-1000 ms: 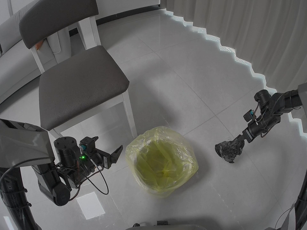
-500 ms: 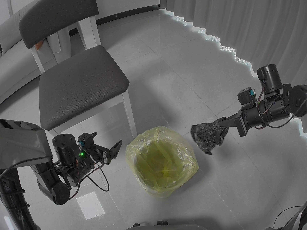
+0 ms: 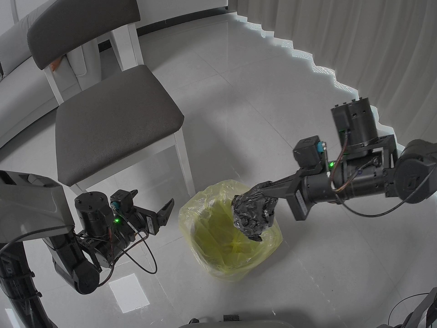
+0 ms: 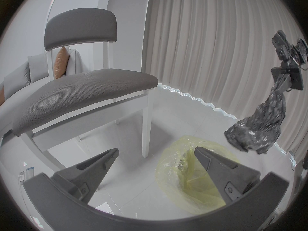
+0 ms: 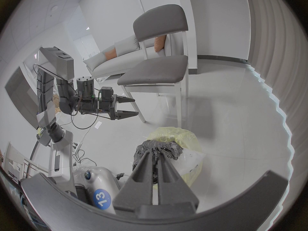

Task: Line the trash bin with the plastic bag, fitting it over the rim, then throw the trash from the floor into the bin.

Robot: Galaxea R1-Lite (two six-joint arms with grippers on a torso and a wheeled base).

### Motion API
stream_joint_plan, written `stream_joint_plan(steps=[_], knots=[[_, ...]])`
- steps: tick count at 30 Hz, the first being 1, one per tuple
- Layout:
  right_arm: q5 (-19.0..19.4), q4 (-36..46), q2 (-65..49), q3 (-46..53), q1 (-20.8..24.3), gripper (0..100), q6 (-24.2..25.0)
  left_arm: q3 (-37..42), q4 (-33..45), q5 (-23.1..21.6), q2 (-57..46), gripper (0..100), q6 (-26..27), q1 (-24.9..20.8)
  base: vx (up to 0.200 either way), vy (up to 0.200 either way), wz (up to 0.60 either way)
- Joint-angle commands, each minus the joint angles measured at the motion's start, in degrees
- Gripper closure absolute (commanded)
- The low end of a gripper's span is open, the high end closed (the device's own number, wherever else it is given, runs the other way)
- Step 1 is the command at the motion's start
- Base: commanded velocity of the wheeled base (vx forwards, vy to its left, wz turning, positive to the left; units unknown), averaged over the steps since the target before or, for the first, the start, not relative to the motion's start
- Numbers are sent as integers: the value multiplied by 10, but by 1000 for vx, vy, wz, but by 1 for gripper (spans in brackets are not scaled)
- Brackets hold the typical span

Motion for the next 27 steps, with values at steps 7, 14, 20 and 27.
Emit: stream_joint_plan(steps=[7,14,20,27], knots=[[-2,-47,134,-28,28,100,7,24,-10,3,-28,0,-15,1,0,0,0],[-2,-48,172,-46,30,100,26,28,-10,3,-27,0,-16,5,0,0,0],[-2,-48,207,-65,18,100,30,28,-10,3,-23,0,-17,5,0,0,0],[-1,-47,233,-72,11,100,30,31,-10,4,-22,0,-25,5,0,0,0]])
